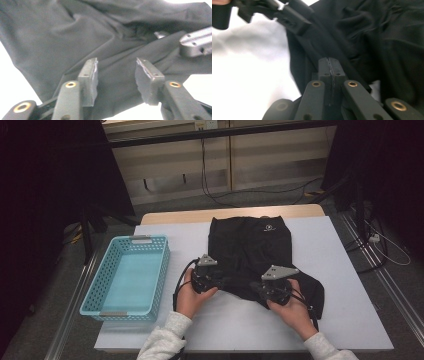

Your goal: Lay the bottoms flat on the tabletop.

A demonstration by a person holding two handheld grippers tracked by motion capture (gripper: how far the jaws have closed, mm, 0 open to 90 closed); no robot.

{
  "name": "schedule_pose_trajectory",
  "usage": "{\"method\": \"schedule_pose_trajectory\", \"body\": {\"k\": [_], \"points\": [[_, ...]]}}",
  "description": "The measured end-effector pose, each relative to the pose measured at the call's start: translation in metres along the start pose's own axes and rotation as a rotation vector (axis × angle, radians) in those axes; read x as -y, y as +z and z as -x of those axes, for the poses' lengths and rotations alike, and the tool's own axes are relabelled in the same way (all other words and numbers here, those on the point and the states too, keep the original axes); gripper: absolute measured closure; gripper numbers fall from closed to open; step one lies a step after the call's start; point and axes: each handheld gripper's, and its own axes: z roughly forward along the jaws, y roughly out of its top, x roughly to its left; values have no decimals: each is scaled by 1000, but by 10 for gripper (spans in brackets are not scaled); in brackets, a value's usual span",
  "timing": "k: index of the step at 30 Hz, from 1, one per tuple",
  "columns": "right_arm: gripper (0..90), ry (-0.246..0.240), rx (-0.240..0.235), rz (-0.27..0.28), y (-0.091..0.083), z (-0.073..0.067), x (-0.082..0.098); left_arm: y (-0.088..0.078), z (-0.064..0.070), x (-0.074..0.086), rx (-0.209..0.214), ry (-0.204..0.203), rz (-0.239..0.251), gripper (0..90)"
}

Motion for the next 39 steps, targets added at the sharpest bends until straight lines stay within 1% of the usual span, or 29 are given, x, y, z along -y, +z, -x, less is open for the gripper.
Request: {"method": "schedule_pose_trajectory", "body": {"k": [1,2,3,4,5,6,8,11,14,16,17,18,19,20,21,23,25,27,28,29,30,31,32,33,34,35,36,37,39], "points": [[897,23,10,20,-3,3,-1,-1,0,-1,3,1,-2,519],[897,30,15,25,-3,5,-1,-4,2,-2,10,-1,11,517],[897,53,22,35,-4,8,0,-6,2,-3,12,5,11,504],[897,57,32,33,-4,11,0,-8,3,-4,11,6,15,493],[896,71,46,28,-3,14,2,-8,4,-4,-1,2,21,479],[896,85,45,29,-2,15,3,-9,3,-4,15,4,13,473],[897,100,52,26,0,18,4,-9,3,-4,14,8,10,458],[898,118,16,35,-1,16,1,-11,3,-4,15,16,11,452],[897,104,-10,51,-5,10,-5,-14,6,-5,20,23,19,456],[898,103,-26,69,-7,7,-8,-14,9,-6,38,36,17,479],[898,114,-41,81,-8,6,-10,-14,10,-6,39,46,15,484],[897,119,-50,88,-8,5,-11,-12,13,-6,49,57,10,494],[897,127,-57,96,-9,4,-12,-11,14,-6,58,58,6,515],[897,126,-61,103,-10,4,-13,-9,16,-6,63,77,-3,518],[897,128,-61,107,-11,3,-14,-7,17,-6,65,85,1,539],[897,134,-73,119,-12,3,-15,-5,19,-5,60,103,-9,581],[898,135,-85,122,-12,2,-15,-2,19,-5,74,106,-5,619],[898,140,-100,127,-12,1,-16,0,19,-4,80,105,-4,676],[897,141,-112,126,-13,0,-17,0,18,-4,86,108,-7,710],[897,135,-122,123,-13,-2,-17,0,18,-4,92,103,-10,776],[897,135,-127,124,-12,-3,-17,-1,17,-4,106,94,-17,827],[895,136,-142,124,-12,-4,-18,-1,16,-4,113,91,-25,868],[887,134,-149,122,-12,-5,-18,-3,15,-3,131,82,-32,888],[856,131,-155,119,-11,-6,-18,-5,14,-3,144,75,-49,891],[799,135,-146,118,-12,-6,-17,-8,13,-2,148,68,-47,892],[779,131,-140,115,-13,-6,-17,-12,12,-2,145,76,-53,893],[759,121,-142,117,-15,-6,-17,-15,12,-2,143,74,-50,893],[716,113,-134,118,-17,-5,-17,-18,11,-1,146,70,-52,892],[704,104,-104,105,-22,-2,-14,-24,10,0,143,70,-47,893]]}}
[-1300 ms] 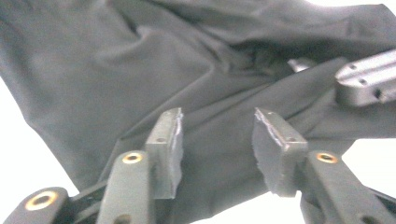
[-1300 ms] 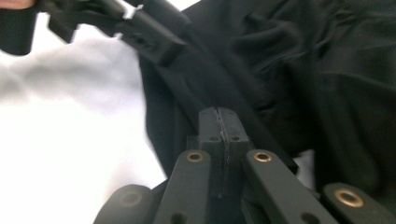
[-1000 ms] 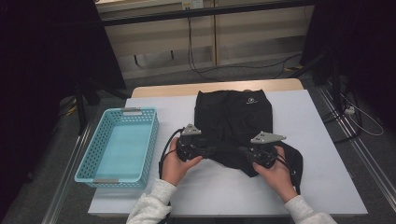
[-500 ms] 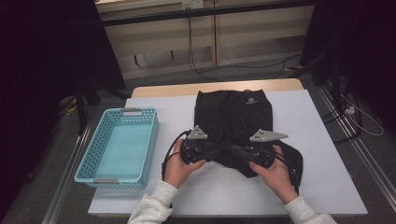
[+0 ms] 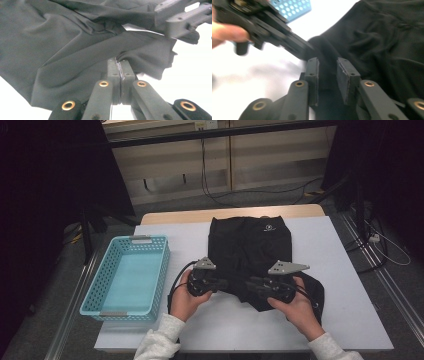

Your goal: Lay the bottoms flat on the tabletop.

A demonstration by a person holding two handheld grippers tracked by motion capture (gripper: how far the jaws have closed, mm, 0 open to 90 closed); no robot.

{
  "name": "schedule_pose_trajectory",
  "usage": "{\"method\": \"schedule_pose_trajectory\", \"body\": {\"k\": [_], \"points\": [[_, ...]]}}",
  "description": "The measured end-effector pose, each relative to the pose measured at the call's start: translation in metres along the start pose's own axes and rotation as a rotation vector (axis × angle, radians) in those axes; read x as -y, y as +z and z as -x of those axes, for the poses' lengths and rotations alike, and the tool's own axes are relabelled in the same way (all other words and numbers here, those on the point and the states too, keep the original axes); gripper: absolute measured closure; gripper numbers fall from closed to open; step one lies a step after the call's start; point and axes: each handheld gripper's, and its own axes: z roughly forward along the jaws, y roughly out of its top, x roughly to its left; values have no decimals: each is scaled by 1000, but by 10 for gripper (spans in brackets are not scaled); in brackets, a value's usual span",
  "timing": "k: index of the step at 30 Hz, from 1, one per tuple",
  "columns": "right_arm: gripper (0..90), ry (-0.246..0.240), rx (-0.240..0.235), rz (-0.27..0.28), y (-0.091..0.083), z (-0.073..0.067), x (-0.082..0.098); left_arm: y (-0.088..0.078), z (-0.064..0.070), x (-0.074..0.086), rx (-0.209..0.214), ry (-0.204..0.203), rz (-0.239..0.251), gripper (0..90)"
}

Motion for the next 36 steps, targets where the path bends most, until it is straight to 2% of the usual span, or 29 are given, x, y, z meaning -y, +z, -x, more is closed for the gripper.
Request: {"method": "schedule_pose_trajectory", "body": {"k": [3,6,9,11,16,18,20,21,23,24,28,31,34,35,36], "points": [[696,7,29,-20,-6,6,6,-10,1,5,-7,-1,-16,892],[684,-22,75,-76,-9,9,15,-18,0,13,-15,-11,-32,891],[686,-12,100,-125,-7,12,24,-24,-1,22,-19,-28,-40,890],[686,-25,123,-151,-3,13,28,-28,-3,26,-25,-38,-38,890],[674,-45,95,-154,5,4,28,-36,-5,30,-37,-44,-42,891],[663,-61,102,-171,11,1,28,-38,-6,30,-44,-45,-39,890],[666,-58,103,-204,16,0,30,-40,-6,30,-47,-47,-33,890],[693,-71,102,-217,18,0,32,-41,-5,30,-47,-46,-31,891],[835,-86,87,-214,18,-2,33,-43,-6,29,-47,-47,-24,891],[883,-82,65,-221,17,-2,33,-43,-6,29,-47,-51,-20,891],[893,-69,11,-246,11,-3,32,-45,-6,29,-51,-47,-21,890],[893,-54,27,-237,4,0,31,-42,-9,30,-53,-52,-17,886],[894,-18,50,-239,0,9,34,-30,-9,32,-58,-46,-41,871],[894,-15,60,-252,0,11,36,-27,-10,33,-83,-43,-42,818],[893,1,60,-242,-1,12,37,-25,-10,34,-98,-36,-49,755]]}}
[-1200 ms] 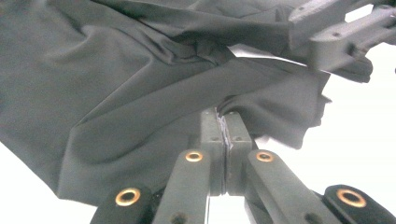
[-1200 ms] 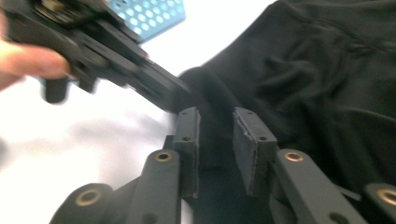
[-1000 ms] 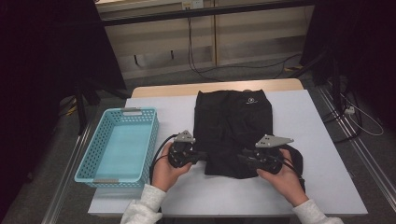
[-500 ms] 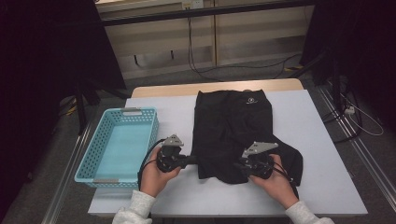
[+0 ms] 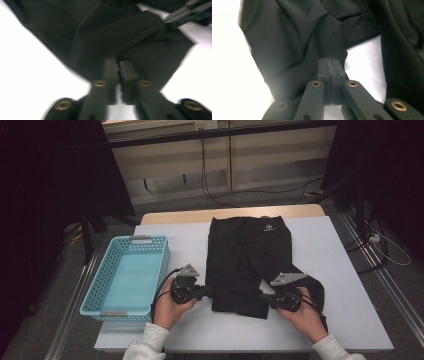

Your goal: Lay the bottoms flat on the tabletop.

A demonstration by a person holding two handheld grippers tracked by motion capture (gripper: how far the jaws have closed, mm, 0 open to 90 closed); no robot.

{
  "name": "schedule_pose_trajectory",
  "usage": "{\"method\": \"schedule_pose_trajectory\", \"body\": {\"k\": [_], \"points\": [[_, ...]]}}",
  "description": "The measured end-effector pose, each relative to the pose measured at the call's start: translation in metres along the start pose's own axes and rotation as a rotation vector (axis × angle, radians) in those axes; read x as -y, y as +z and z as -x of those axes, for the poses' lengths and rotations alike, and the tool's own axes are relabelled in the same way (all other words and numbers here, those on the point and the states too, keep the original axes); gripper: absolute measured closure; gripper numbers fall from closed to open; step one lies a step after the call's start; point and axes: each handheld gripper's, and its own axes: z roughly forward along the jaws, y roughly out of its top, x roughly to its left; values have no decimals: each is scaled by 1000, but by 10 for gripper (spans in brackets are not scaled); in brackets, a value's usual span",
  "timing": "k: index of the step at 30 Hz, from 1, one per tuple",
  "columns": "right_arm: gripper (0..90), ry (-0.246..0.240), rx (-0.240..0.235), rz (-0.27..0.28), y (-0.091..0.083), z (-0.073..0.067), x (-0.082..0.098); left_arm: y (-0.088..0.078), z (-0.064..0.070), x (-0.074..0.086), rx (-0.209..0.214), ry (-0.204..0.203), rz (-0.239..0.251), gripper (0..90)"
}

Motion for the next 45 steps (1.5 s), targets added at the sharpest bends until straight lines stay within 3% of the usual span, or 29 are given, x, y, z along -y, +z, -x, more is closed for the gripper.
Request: {"method": "schedule_pose_trajectory", "body": {"k": [3,7,12,16,20,23,27,30,32,38,45], "points": [[892,-25,55,-11,-4,1,0,-1,-1,3,-19,-37,-3,604],[890,-11,51,-13,-8,3,4,-10,-1,3,-22,-82,24,500],[885,-13,62,-11,-11,4,7,-9,10,6,11,-100,15,478],[875,-16,67,-8,-10,3,7,4,14,8,9,-104,-9,470],[808,-31,54,4,-8,2,7,15,14,8,-5,-90,-30,536],[725,-61,59,6,-7,-2,5,18,15,5,7,-84,-39,638],[574,-123,43,60,-8,-7,0,20,16,5,24,-92,-53,788],[549,-163,-9,117,-10,-15,-5,20,17,5,40,-106,-69,889],[537,-196,-50,128,-7,-25,-6,18,17,5,46,-112,-80,894],[519,-299,-151,69,22,-57,-8,6,17,6,68,-167,-76,896],[521,-322,-189,41,37,-68,-11,6,15,8,65,-177,-86,896]]}}
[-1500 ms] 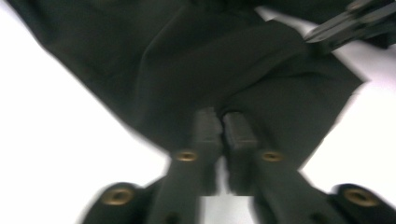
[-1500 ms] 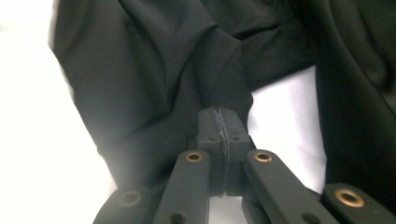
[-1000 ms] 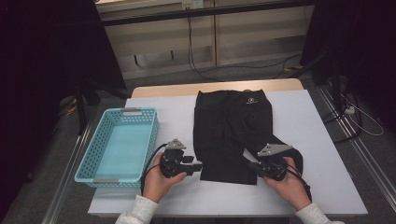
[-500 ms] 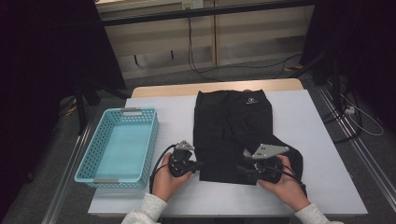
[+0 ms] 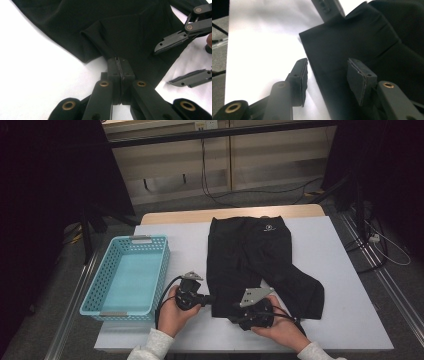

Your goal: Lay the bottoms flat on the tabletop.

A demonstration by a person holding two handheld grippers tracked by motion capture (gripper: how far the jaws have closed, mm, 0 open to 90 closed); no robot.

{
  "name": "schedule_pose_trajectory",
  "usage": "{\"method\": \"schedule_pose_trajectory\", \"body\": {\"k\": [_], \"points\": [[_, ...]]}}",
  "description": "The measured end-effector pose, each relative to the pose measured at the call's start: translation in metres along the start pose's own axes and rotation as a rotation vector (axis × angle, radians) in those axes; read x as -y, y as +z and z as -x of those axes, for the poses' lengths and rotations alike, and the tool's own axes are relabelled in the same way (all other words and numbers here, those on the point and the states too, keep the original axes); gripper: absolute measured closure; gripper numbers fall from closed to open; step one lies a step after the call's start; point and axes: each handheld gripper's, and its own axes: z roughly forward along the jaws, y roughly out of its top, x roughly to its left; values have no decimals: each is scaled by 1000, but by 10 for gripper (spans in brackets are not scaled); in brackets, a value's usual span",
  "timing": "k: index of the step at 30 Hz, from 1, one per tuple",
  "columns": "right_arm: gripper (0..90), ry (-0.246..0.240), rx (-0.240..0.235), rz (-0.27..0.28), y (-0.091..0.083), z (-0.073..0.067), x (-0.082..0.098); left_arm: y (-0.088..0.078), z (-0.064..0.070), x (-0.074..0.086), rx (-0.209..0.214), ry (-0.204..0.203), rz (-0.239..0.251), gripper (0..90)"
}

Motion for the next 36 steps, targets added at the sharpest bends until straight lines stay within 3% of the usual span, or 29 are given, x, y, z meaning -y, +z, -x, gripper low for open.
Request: {"method": "schedule_pose_trajectory", "body": {"k": [2,5,7,9,14,15,16,18,22,25,30,32,36], "points": [[549,-21,9,-9,0,-2,-1,0,0,0,2,3,7,895],[699,-21,-2,-7,1,-2,-1,-2,0,-1,1,0,10,895],[816,-7,12,-12,1,-2,-2,-2,1,0,8,-5,8,895],[874,11,-1,-11,2,1,-2,-2,1,0,5,0,6,895],[891,16,-7,-19,1,0,-4,-4,-1,-1,6,0,15,890],[892,32,-42,-19,1,0,-4,-5,-2,-1,1,-4,21,871],[892,38,-45,-17,1,-1,-4,-6,-2,-1,-9,-10,30,851],[892,28,-61,-22,1,-3,-4,-9,-6,-1,-24,-10,51,790],[893,33,-108,-26,0,-8,-3,-13,-13,0,-105,-18,95,578],[893,36,-138,-31,0,-13,-3,-12,-17,0,-142,-16,100,488],[892,20,-163,-38,-1,-18,-4,-9,-18,-2,-155,-17,100,482],[892,28,-179,-33,-3,-17,-4,-4,-20,-3,-182,-5,97,488],[892,33,-162,-27,-5,-14,-3,4,-23,-7,-163,-20,101,552]]}}
